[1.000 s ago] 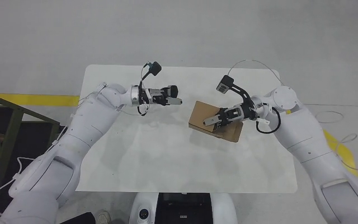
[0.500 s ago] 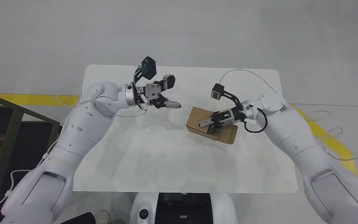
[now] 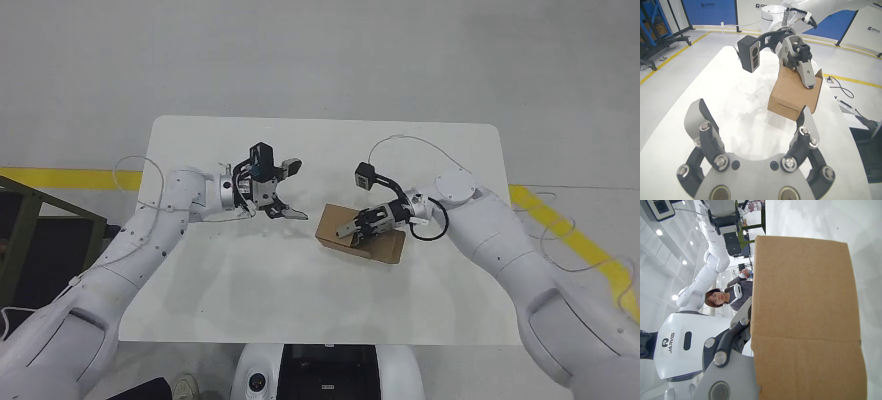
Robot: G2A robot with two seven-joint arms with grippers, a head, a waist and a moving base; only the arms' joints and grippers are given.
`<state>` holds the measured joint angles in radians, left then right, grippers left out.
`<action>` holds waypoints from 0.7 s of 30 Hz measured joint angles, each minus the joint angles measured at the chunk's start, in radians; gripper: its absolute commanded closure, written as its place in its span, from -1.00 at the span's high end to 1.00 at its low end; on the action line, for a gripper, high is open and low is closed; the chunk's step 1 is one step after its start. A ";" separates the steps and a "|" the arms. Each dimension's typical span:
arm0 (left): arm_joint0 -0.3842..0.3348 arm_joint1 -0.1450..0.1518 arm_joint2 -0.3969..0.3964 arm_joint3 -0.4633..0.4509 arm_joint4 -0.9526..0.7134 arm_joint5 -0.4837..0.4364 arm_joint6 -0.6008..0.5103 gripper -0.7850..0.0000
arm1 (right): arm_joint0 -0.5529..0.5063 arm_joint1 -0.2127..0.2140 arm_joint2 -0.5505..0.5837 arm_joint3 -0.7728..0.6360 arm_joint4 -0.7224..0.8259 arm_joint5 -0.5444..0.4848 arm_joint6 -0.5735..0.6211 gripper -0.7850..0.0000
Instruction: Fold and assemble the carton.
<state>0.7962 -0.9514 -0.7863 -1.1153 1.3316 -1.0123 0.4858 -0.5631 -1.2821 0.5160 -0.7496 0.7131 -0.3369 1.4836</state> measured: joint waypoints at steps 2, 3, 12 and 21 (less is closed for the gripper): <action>-0.010 0.005 0.020 0.029 0.048 0.000 0.068 1.00 | 0.005 -0.012 -0.014 0.019 -0.005 -0.004 -0.004 -0.85; -0.015 0.008 0.033 0.045 0.071 0.000 0.106 1.00 | 0.008 -0.020 -0.023 0.033 -0.008 -0.008 -0.008 -0.77; -0.051 0.020 0.122 0.101 0.115 0.000 0.244 1.00 | 0.041 -0.065 -0.061 0.139 -0.018 -0.021 -0.020 1.00; -0.066 0.030 0.169 0.086 0.112 0.000 0.256 1.00 | 0.059 -0.038 -0.031 0.196 -0.036 -0.046 -0.046 1.00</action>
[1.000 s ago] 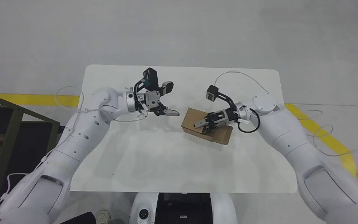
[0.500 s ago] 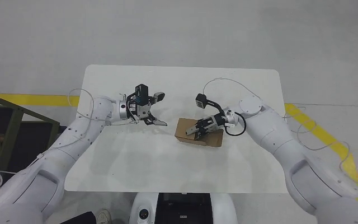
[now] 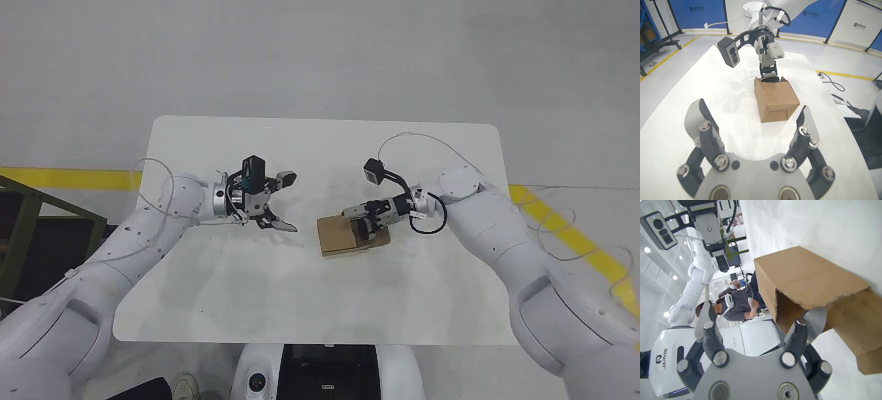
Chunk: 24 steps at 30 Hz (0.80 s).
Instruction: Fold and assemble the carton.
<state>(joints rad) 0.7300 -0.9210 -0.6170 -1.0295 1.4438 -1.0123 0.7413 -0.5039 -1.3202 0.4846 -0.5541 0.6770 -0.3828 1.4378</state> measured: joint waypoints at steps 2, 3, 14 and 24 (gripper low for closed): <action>0.001 0.000 0.004 -0.005 0.001 0.000 -0.008 1.00 | -0.003 0.011 0.012 -0.007 0.004 -0.005 -0.005 1.00; 0.004 -0.001 0.003 -0.008 0.001 0.003 -0.018 1.00 | -0.006 0.020 0.022 -0.015 0.007 -0.009 -0.009 1.00; 0.101 -0.002 -0.010 -0.140 0.018 0.136 -0.130 1.00 | -0.072 0.135 0.149 -0.187 0.001 -0.058 -0.058 1.00; 0.184 -0.006 -0.020 -0.208 0.047 0.254 -0.164 1.00 | -0.196 0.250 0.295 -0.434 -0.039 -0.066 -0.066 1.00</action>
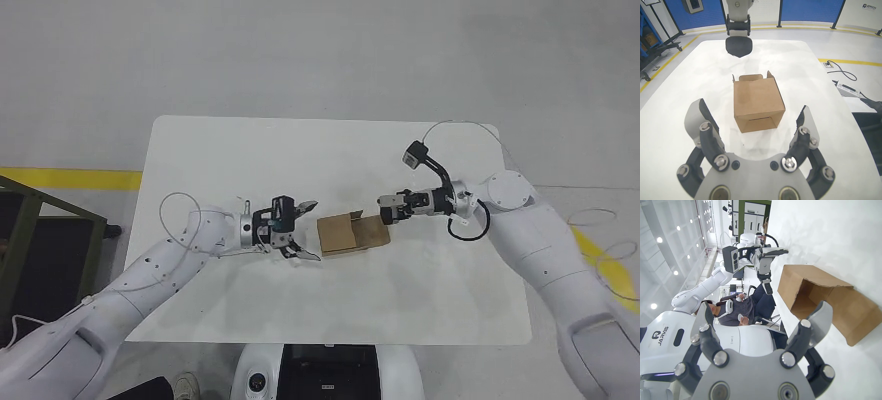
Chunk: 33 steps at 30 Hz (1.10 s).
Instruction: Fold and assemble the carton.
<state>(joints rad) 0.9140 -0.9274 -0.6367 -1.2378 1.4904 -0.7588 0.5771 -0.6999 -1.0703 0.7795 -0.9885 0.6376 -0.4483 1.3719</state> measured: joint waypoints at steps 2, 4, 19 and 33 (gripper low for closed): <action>0.007 -0.005 0.005 -0.004 0.008 0.016 -0.017 1.00 | -0.020 0.014 0.022 -0.028 -0.005 0.001 0.001 1.00; 0.009 -0.014 0.012 -0.001 -0.002 0.022 -0.024 1.00 | -0.042 0.029 0.048 -0.054 -0.008 0.001 0.001 1.00; -0.092 -0.089 0.048 0.148 -0.031 -0.029 -0.021 1.00 | -0.134 0.088 0.164 -0.160 -0.015 0.003 0.003 1.00; -0.154 -0.116 0.081 0.225 0.112 -0.100 0.104 1.00 | -0.148 0.095 0.181 -0.195 -0.010 0.004 0.004 1.00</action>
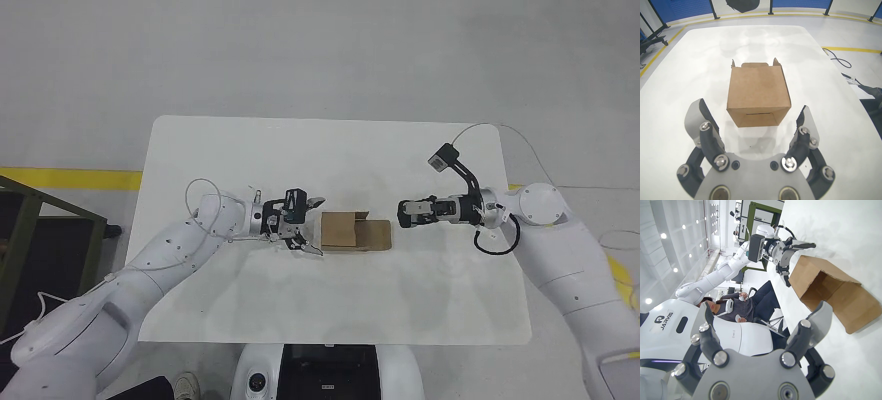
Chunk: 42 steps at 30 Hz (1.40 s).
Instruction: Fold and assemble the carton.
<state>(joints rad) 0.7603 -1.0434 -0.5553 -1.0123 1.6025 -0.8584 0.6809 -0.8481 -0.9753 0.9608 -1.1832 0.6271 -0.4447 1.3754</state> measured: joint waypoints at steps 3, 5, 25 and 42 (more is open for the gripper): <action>-0.010 -0.012 0.012 0.018 0.015 0.006 0.019 1.00 | 0.001 0.000 0.000 0.002 -0.001 0.001 0.001 1.00; -0.013 -0.020 0.023 0.025 0.027 0.007 0.027 1.00 | 0.001 -0.001 0.000 0.003 -0.003 0.001 0.001 1.00; -0.049 -0.085 0.063 0.129 0.030 -0.013 0.091 0.69 | 0.013 -0.022 -0.045 0.062 -0.013 0.007 0.007 1.00; -0.060 -0.103 0.060 0.169 0.044 -0.026 0.113 1.00 | -0.018 -0.041 -0.111 0.111 -0.066 0.038 0.037 -1.00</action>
<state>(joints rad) 0.7002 -1.1466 -0.4956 -0.8429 1.6470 -0.8848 0.7937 -0.8663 -1.0159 0.8502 -1.0717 0.5612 -0.4071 1.4129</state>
